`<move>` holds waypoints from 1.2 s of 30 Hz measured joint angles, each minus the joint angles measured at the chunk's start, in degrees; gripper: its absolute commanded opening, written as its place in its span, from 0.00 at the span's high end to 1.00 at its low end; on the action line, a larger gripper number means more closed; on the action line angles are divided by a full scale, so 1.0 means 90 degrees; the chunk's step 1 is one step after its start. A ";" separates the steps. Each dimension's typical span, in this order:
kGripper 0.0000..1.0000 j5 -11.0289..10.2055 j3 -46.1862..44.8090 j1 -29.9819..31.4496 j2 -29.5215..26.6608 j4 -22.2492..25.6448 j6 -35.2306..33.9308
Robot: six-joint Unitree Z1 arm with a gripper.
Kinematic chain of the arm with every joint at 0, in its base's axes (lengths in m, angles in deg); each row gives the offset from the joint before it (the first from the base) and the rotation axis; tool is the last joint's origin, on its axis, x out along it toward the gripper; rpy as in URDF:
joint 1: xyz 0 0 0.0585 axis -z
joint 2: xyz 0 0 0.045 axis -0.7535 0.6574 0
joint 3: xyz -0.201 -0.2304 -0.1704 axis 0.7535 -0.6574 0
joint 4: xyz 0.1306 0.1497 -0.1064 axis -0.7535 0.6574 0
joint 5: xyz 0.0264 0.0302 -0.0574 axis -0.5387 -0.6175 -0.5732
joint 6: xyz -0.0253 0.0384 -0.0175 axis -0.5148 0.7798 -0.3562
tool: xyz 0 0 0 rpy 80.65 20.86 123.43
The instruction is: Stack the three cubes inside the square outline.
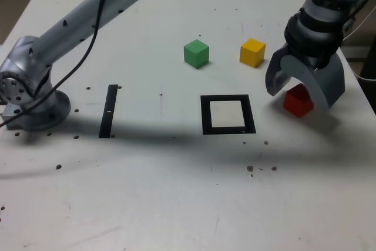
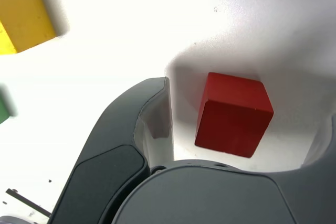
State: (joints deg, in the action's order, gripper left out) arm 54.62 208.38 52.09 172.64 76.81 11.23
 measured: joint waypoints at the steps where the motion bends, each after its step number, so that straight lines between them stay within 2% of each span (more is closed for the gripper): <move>1: 0.03 -0.0001 0.0002 0.0000 0.0021 -0.0010 0.0000; 5: 0.07 -0.0014 0.0002 0.0008 0.0077 -0.0054 -0.0007; 8: 0.13 -0.0065 0.0002 0.0025 0.0093 -0.0070 -0.0040; 13: 0.32 -0.0266 0.0002 0.0029 0.0119 -0.0058 -0.0138; 16: 0.48 -0.0310 0.0002 0.0029 0.0131 -0.0056 -0.0196; 20: 0.58 -0.0321 0.0002 0.0040 0.0132 -0.0076 -0.0230; 36: 0.62 -0.0304 0.0003 0.0092 0.0132 -0.0088 -0.0216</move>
State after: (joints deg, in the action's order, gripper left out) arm 51.88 208.40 52.92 173.82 76.02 9.29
